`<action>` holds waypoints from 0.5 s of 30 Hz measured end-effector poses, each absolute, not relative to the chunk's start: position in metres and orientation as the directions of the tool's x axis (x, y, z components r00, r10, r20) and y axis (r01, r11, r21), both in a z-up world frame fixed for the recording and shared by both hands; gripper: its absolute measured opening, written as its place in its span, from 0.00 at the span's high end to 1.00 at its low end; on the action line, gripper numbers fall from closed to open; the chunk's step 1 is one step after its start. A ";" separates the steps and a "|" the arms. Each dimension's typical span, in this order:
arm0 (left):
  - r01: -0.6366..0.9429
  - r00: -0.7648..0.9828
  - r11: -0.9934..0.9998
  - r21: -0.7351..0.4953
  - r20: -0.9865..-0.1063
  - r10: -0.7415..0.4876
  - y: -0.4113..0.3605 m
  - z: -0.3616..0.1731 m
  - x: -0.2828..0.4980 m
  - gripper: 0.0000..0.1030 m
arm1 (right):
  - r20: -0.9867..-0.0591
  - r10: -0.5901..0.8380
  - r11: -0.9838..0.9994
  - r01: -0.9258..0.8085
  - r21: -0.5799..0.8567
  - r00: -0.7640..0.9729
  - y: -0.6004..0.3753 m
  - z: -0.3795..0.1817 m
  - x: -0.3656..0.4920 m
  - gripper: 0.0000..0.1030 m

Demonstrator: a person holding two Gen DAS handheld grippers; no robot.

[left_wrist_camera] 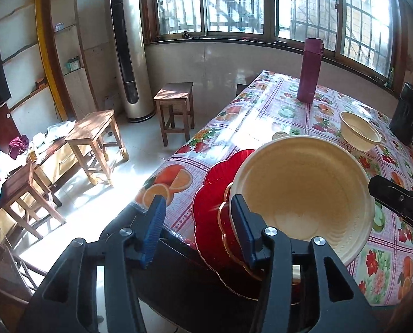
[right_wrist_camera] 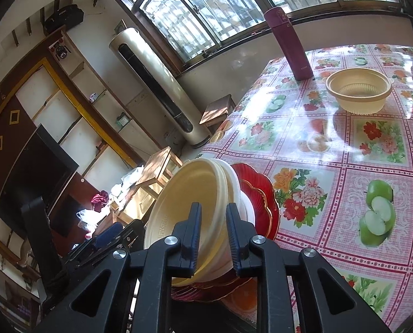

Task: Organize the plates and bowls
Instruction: 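Open both grippers and pull back from the stacked cream bowl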

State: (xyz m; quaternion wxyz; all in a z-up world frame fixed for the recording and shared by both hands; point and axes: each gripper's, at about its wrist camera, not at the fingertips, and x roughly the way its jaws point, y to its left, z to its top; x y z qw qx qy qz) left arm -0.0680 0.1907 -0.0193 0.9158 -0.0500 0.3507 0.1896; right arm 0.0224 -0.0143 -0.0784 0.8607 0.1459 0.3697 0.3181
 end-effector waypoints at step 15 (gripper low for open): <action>-0.484 0.694 0.867 0.115 -0.554 0.460 0.194 -0.001 -0.074 0.21 | -0.540 0.614 0.761 -0.252 0.597 0.575 -0.082 -0.092 0.053 0.25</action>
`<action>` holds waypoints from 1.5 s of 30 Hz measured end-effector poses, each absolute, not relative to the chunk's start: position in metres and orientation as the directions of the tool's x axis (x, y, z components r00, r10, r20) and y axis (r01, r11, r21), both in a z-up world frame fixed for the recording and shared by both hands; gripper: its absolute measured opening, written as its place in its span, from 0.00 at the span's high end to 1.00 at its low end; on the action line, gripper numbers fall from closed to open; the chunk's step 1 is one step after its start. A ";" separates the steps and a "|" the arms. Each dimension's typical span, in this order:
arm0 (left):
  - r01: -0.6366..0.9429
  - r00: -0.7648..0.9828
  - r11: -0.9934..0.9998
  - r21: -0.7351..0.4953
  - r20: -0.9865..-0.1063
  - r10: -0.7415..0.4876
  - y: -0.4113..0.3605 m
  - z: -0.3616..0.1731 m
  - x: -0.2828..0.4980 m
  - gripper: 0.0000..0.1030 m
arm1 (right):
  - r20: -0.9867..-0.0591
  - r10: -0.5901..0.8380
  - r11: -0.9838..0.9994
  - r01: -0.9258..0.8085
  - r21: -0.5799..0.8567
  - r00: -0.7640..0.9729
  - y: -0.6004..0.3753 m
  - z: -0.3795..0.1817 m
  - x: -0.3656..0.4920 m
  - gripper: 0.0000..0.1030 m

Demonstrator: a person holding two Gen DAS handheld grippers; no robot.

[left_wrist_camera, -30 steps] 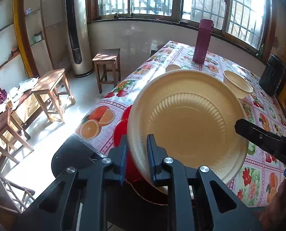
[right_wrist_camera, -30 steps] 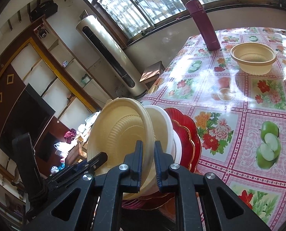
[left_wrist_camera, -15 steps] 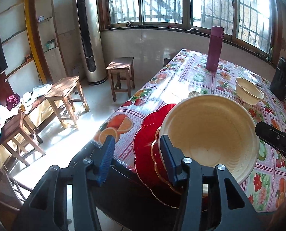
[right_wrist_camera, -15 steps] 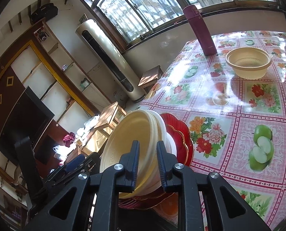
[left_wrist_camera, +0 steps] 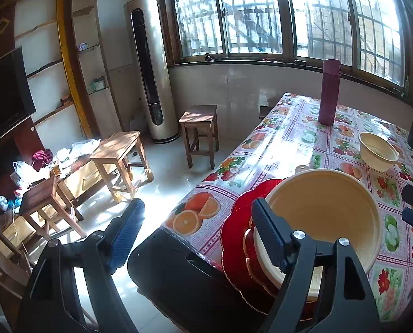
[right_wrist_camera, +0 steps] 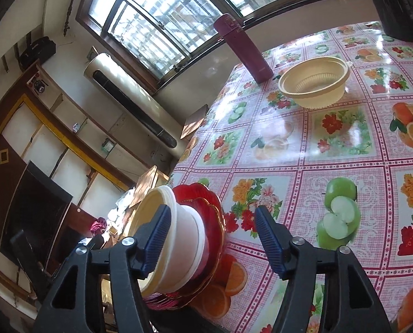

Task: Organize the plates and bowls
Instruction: 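Open both grippers and pull back from the stacked cream bowl, then move both grippers to the last cream bowl on the table, then close both grippers on the rim of the cream bowl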

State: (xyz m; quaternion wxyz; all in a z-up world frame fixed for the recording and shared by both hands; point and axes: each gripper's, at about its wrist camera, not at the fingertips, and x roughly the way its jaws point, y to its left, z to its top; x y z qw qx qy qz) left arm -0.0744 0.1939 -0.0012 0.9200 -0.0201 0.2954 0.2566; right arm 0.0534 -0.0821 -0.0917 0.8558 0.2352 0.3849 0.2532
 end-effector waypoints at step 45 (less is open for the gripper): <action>-0.332 0.712 0.943 -0.018 -0.661 0.238 0.020 0.021 0.126 0.17 | -0.391 0.562 0.609 -0.044 0.792 0.729 -0.276 -0.064 0.229 0.16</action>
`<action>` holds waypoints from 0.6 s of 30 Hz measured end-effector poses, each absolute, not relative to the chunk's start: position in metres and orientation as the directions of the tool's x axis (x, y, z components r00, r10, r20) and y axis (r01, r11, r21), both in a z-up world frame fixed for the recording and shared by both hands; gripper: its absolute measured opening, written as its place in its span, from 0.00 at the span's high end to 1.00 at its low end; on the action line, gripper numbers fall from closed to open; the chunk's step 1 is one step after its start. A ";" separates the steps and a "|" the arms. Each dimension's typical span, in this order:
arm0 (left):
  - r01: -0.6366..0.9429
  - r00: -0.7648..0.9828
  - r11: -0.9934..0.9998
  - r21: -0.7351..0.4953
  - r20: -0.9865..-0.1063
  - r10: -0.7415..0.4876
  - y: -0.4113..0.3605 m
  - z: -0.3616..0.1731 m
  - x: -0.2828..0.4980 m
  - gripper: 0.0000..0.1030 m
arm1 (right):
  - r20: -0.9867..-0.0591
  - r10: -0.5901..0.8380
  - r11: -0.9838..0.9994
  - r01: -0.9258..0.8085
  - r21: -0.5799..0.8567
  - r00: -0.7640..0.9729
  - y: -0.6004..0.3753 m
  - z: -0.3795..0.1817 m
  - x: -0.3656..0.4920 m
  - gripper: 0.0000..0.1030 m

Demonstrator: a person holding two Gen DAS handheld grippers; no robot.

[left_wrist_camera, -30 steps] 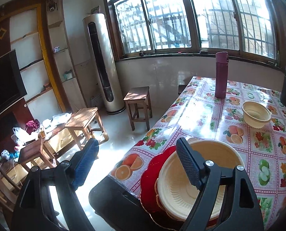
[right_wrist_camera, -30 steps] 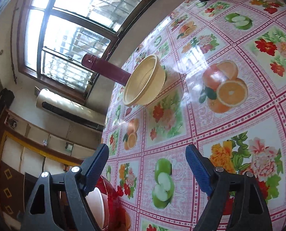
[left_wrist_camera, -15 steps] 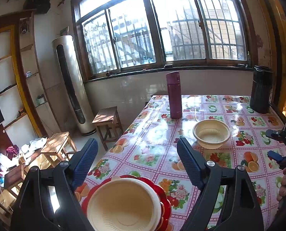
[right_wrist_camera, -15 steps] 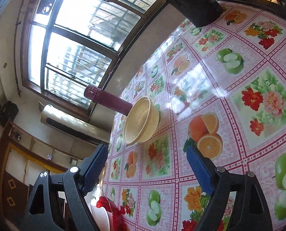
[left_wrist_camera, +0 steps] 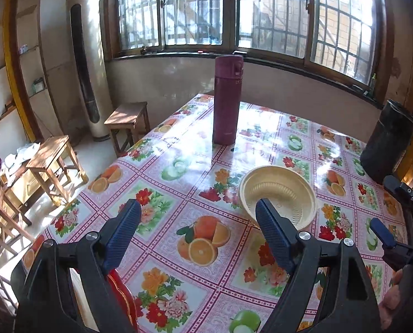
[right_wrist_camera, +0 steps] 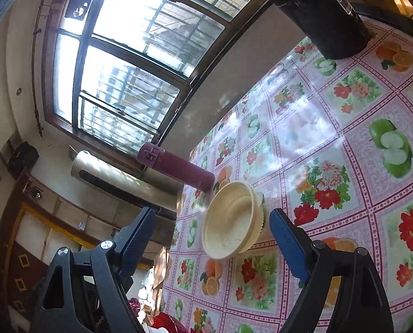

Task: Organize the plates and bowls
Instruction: 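Close both grippers on the rim of the cream bowl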

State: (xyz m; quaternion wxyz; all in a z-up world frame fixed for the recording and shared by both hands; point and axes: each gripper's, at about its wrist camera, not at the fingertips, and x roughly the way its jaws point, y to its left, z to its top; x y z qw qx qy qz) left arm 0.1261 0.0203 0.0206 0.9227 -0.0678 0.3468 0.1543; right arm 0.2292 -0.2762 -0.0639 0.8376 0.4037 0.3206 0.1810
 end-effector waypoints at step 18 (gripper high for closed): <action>-0.497 0.621 0.855 -0.147 -0.749 0.231 0.037 -0.049 0.195 0.17 | -0.544 0.509 0.721 0.014 0.693 0.667 -0.246 -0.134 0.305 0.46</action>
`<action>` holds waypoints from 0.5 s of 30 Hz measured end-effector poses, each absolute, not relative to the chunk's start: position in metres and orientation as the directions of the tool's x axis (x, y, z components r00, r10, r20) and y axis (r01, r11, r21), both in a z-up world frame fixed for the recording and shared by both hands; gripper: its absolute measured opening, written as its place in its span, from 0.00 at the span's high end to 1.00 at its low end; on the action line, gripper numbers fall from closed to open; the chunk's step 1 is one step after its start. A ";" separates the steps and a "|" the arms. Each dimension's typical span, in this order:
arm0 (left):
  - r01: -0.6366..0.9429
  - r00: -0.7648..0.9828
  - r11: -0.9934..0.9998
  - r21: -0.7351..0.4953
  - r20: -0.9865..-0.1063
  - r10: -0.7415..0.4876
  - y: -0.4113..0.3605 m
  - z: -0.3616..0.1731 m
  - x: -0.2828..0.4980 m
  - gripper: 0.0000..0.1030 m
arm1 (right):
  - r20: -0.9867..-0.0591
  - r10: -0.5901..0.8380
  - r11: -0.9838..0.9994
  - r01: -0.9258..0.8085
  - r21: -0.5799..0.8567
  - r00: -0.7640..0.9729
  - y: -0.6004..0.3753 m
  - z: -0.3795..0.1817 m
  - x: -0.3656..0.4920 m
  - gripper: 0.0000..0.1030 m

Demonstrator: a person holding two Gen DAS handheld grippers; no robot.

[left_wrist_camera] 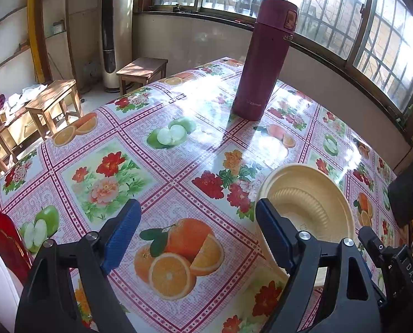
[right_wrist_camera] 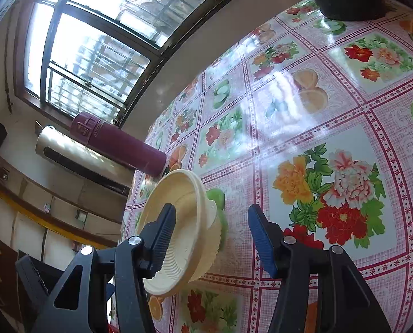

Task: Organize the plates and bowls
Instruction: 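Close both grippers on the rim of the cream bowl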

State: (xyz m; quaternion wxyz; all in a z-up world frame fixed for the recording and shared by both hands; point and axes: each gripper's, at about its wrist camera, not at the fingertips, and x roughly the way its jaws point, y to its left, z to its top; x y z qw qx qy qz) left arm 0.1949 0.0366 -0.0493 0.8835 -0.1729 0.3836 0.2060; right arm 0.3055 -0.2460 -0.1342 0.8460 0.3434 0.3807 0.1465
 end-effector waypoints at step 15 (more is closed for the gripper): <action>-0.428 0.638 0.888 -0.168 -0.752 0.165 0.032 -0.059 0.208 0.17 | -0.561 0.444 0.811 -0.048 0.583 0.699 -0.222 -0.121 0.291 0.52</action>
